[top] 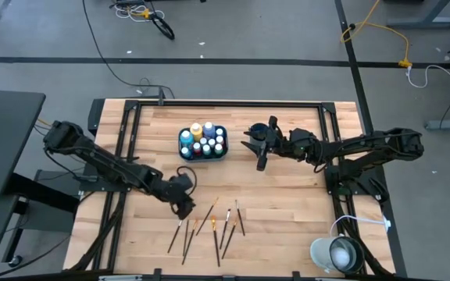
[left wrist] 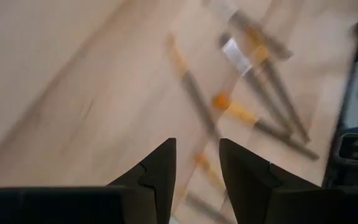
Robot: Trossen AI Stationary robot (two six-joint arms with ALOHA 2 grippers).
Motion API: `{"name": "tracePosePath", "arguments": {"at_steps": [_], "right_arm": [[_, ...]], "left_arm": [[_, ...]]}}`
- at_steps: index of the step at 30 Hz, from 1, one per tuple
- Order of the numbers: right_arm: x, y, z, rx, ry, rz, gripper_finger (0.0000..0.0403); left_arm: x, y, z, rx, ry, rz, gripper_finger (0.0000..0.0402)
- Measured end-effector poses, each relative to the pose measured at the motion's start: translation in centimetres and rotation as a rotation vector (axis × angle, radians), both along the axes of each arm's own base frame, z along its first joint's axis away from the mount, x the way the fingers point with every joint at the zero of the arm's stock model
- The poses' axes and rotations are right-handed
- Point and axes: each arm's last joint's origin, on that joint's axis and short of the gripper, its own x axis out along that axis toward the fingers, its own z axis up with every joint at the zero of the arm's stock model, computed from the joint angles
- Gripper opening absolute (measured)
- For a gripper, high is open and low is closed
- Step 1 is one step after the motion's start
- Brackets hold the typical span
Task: Pick & Place Paint Supplies
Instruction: Put the silver paint brush into the blue cup
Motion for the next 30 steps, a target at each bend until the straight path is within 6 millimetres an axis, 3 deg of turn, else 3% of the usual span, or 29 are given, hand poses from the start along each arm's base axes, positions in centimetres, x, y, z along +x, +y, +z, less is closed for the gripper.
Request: {"name": "tracePosePath", "arguments": {"at_steps": [5, 14, 30], "right_arm": [[0.0, 0.0, 0.0, 0.000, -0.002, 0.000, 0.0164], [0.0, 0.0, 0.1, -0.017, -0.003, 0.000, 0.0164], [0.0, 0.1, 0.2, -0.020, -0.013, 0.040, 0.0164]], "left_arm": [[-0.8, -1.1, -1.8, -0.077, 0.173, 0.036, 0.0130], [-0.4, -3.1, -4.3, -0.098, 0.236, -0.025, 0.0130], [-0.8, -3.7, -4.9, -0.090, 0.277, -0.025, 0.0130]]}}
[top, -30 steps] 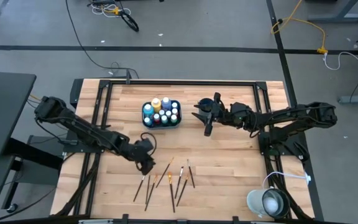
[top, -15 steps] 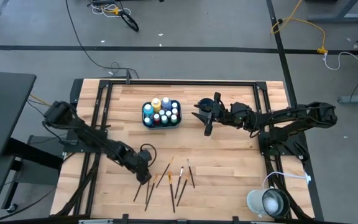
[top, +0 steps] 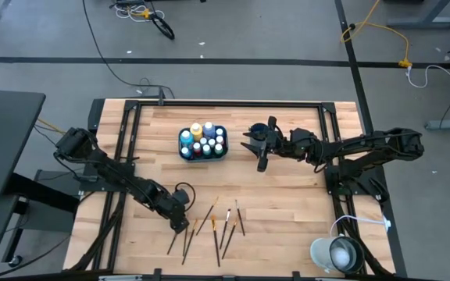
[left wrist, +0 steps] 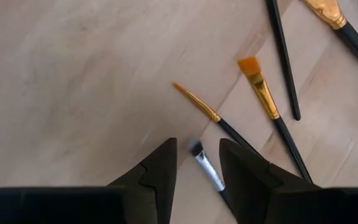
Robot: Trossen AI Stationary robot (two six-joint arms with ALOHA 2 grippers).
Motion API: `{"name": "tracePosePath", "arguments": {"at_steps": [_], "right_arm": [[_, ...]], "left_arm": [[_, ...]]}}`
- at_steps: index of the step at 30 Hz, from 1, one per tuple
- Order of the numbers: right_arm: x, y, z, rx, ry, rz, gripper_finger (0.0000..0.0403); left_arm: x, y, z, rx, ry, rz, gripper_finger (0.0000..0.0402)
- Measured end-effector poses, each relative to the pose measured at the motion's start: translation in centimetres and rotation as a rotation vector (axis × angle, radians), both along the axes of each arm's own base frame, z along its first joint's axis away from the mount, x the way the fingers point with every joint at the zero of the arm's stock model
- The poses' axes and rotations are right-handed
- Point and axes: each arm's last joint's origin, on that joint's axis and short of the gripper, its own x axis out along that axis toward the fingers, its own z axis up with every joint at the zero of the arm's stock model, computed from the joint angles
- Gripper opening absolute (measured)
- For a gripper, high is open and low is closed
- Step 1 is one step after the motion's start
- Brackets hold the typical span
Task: Pick & Place Paint Supplies
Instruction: Put the silver paint brush into the blue cup
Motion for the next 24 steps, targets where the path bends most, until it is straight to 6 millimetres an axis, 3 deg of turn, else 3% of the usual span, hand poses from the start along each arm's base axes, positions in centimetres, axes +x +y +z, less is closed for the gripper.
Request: {"name": "tracePosePath", "arguments": {"at_steps": [19, 24], "right_arm": [[0.0, 0.0, 0.0, -0.001, -0.003, 0.003, 0.0164], [0.0, 0.0, 0.0, -0.001, -0.004, 0.004, 0.0164]], "left_arm": [[-1.0, -1.5, 0.0, 0.054, -0.025, -0.039, 0.0130], [-0.5, -2.1, -0.9, 0.060, -0.051, -0.041, 0.0130]]}}
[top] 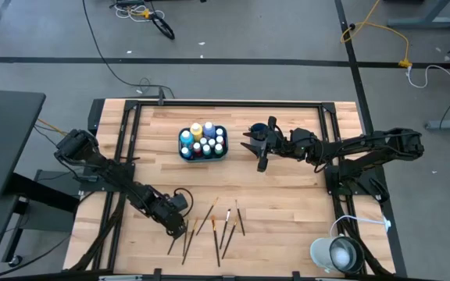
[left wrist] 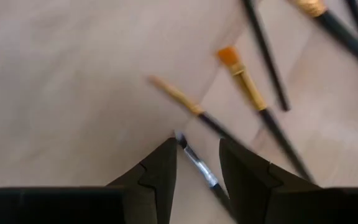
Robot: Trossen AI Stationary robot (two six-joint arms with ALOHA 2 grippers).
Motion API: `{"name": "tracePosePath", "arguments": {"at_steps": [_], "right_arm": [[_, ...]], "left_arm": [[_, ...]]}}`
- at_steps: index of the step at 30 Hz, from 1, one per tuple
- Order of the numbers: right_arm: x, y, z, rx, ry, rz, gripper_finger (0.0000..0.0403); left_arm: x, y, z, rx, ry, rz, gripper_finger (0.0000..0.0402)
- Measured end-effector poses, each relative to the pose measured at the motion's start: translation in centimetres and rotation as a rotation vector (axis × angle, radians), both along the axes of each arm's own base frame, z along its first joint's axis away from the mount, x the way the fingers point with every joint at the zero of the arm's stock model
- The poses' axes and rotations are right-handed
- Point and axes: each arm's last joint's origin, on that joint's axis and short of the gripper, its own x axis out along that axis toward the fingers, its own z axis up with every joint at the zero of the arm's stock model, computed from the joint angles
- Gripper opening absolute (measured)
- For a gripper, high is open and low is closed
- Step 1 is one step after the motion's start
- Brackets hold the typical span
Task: Pick & Place Paint Supplies
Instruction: Put the silver paint brush into the blue cup
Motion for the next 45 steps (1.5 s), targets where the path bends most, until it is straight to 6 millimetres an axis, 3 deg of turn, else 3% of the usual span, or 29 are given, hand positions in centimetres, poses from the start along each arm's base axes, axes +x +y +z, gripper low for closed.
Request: {"name": "tracePosePath", "arguments": {"at_steps": [7, 19, 35, 45], "right_arm": [[0.0, 0.0, 0.0, 0.000, 0.000, 0.000, 0.0164], [0.0, 0.1, 0.0, -0.006, 0.001, 0.025, 0.0164], [0.0, 0.1, 0.0, -0.004, 0.000, 0.044, 0.0164], [0.0, 0.1, 0.0, 0.012, -0.002, 0.050, 0.0164]], "left_arm": [[0.2, -0.1, -0.4, 0.006, 0.006, 0.008, 0.0118], [0.1, 0.2, -0.7, 0.092, -0.014, 0.019, 0.0009], [0.7, 1.3, -0.5, 0.213, -0.087, 0.073, 0.0005], [2.1, 4.3, 1.2, 0.312, -0.185, 0.173, 0.0002]]}}
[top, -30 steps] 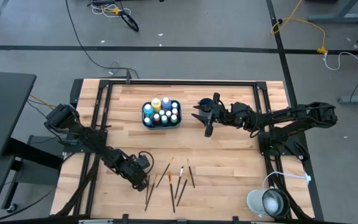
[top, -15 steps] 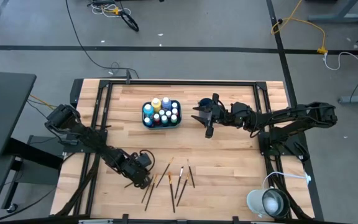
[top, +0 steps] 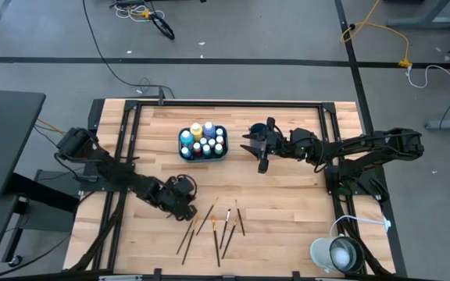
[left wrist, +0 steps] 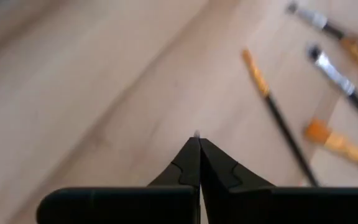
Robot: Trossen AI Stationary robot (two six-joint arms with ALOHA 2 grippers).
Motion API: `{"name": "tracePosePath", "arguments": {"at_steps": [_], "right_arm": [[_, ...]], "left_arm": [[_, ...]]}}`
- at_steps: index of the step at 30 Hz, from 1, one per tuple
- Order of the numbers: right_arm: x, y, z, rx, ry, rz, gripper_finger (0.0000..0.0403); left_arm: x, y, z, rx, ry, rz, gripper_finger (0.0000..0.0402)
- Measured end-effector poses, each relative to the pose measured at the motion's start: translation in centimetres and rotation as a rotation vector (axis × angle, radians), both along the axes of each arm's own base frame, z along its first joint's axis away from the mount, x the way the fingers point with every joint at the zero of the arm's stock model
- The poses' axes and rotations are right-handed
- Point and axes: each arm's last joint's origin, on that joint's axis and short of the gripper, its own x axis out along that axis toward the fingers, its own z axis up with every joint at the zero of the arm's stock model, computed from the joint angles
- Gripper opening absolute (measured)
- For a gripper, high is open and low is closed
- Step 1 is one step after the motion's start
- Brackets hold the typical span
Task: Pick & Place Paint Supplies
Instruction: Put the silver paint brush into the blue cup
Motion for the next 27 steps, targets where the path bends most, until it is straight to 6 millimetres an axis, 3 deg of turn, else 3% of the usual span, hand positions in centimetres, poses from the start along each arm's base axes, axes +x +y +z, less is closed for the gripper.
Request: {"name": "tracePosePath", "arguments": {"at_steps": [10, 19, 27], "right_arm": [[0.0, 0.3, -0.7, 0.080, 0.066, 0.107, 0.0164], [-0.3, 2.5, -3.4, 0.231, 0.337, 0.195, 0.0164], [0.1, 3.8, -3.0, 0.295, 0.277, 0.219, 0.0164]], "left_arm": [[3.5, 3.4, 2.0, 0.100, -0.217, -0.071, 0.0002], [5.6, 6.2, 4.2, 0.211, -0.422, -0.168, 0.0002], [6.6, 8.0, 6.6, 0.310, -0.654, -0.225, 0.0002]]}}
